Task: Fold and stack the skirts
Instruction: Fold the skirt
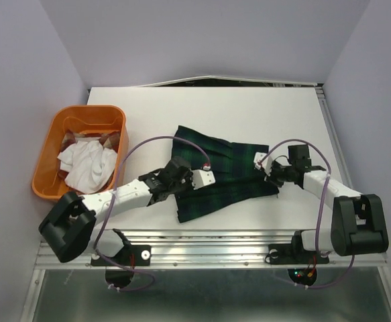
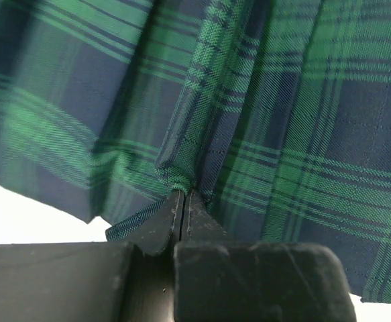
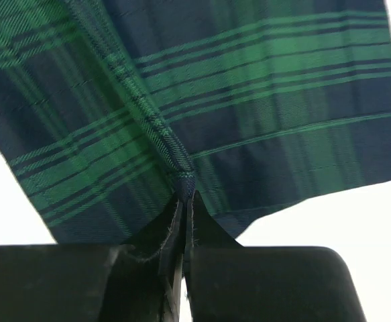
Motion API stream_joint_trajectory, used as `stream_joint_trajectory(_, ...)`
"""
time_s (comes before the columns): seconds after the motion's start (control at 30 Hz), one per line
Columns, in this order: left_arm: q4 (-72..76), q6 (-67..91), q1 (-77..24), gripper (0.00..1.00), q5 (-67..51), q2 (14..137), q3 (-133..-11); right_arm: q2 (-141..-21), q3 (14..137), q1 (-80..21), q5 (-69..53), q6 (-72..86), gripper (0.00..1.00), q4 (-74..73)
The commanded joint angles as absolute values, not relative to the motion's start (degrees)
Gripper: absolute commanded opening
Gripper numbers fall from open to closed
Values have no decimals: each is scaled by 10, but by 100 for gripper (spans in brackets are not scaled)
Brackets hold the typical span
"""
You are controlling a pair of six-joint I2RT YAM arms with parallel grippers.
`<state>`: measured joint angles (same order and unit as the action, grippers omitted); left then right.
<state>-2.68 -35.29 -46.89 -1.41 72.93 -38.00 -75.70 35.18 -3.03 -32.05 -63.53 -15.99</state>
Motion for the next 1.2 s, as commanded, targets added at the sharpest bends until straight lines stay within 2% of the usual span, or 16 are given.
stream_joint_trajectory(0.0,-95,-345,-463,4,-14,793,-422,-753,335,-29,-255,-664,1,-118)
stream_joint_trajectory(0.03,-126,-340,-462,14,-30,804,-436,-759,340,-29,-250,-657,1,-121)
stream_joint_trajectory(0.07,-137,-338,-462,30,-42,809,-448,-765,358,-29,-248,-647,3,-127)
stream_joint_trajectory(0.1,-146,-336,-462,38,-62,801,-463,-772,370,-29,-246,-643,8,-138)
stream_joint_trajectory(0.13,-153,-337,-461,46,-80,787,-468,-780,383,-29,-248,-637,17,-151)
stream_joint_trajectory(0.17,-164,-346,-461,60,-102,751,-475,-780,410,-29,-250,-622,29,-182)
stream_joint_trajectory(0.23,-170,-353,-461,71,-116,716,-482,-768,434,-29,-257,-602,46,-208)
stream_joint_trajectory(0.27,-181,-355,-461,74,-119,704,-489,-759,444,-29,-260,-583,62,-227)
stream_joint_trajectory(0.37,-205,-339,-463,73,-141,697,-541,-717,481,-29,-274,-519,68,-259)
stream_joint_trajectory(0.5,-201,-289,-472,73,-123,784,-627,-696,537,-29,-277,-429,71,-320)
stream_joint_trajectory(0.67,-177,-248,-486,72,-141,892,-693,-718,575,-29,-265,-370,68,-423)
stream_joint_trajectory(0.83,-135,-263,-519,70,-132,939,-697,-746,590,-24,-265,-302,64,-480)
stream_joint_trajectory(0.97,-133,-276,-537,61,-133,981,-714,-809,605,-24,-259,-268,58,-511)
stream_joint_trajectory(1.03,-132,-277,-545,60,-114,1001,-724,-847,614,-24,-256,-275,55,-510)
stream_joint_trajectory(1.1,-141,-279,-556,54,-95,1017,-732,-853,617,-24,-258,-283,54,-497)
stream_joint_trajectory(1.17,-149,-272,-559,52,-93,1011,-729,-849,631,-24,-268,-294,54,-480)
